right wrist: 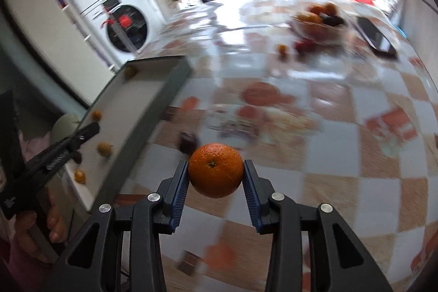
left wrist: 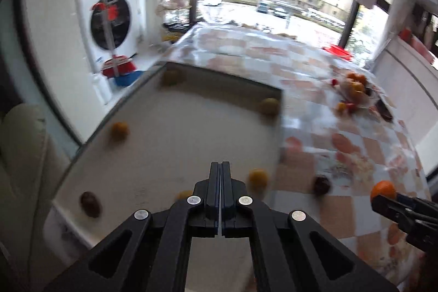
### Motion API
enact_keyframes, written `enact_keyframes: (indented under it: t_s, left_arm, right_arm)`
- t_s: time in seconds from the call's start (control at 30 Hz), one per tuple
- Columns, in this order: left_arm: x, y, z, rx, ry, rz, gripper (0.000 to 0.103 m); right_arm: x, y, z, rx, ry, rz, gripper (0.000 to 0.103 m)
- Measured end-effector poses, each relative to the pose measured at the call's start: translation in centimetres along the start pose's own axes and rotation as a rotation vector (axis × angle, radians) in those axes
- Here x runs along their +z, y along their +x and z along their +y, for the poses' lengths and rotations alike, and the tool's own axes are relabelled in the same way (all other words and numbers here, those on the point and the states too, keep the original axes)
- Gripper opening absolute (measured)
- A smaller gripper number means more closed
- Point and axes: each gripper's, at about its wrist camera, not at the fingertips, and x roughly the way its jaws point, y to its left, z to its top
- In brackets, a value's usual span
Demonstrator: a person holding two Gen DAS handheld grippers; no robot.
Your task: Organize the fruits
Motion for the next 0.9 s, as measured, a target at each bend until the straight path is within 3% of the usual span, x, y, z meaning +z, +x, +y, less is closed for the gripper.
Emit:
enact_keyframes:
  t_s: [0.13, 0.3, 0.4, 0.47, 0.57, 0.9]
  left_arm:
    - [-0.5, -0.4, -1.9, -0.007, 0.08, -0.012, 0.001]
    - [-2.0, -0.5, -8.5, -0.127, 0.281, 0.001, 0.002]
    - [-3.1, 1.1, -11.7, -0.131, 0.337, 0.044, 0.002]
    - [-3.4, 2.5, -12.8, -0.112, 0.347, 0.068, 0.001]
    - [-3.1, 3.0, -13.3, -0.095, 0.349, 0.033, 0.002]
    - [-2.3, 2.8, -11.3, -0.2, 0.238, 0.079, 0.002]
  right_arm:
    - [0.2, 0.2, 0.7, 0.003, 0.0, -0.003, 0.043]
    - [-0.5, -0.8, -2.4, -0.046, 0.057, -0.003, 0.042]
    - [-1.1, -1.5, -4.6, -0.064, 0.097, -0.003, 0.042]
    - [-1.5, -2.0, -5.6, -0.072, 0.113, -0.007, 0.042]
    - [-1.9, -2.5, -6.9, -0.07, 0.136, -0.017, 0.043]
    - [-2.9, -2.1, -8.8, -0.017, 0.193, -0.041, 0.043]
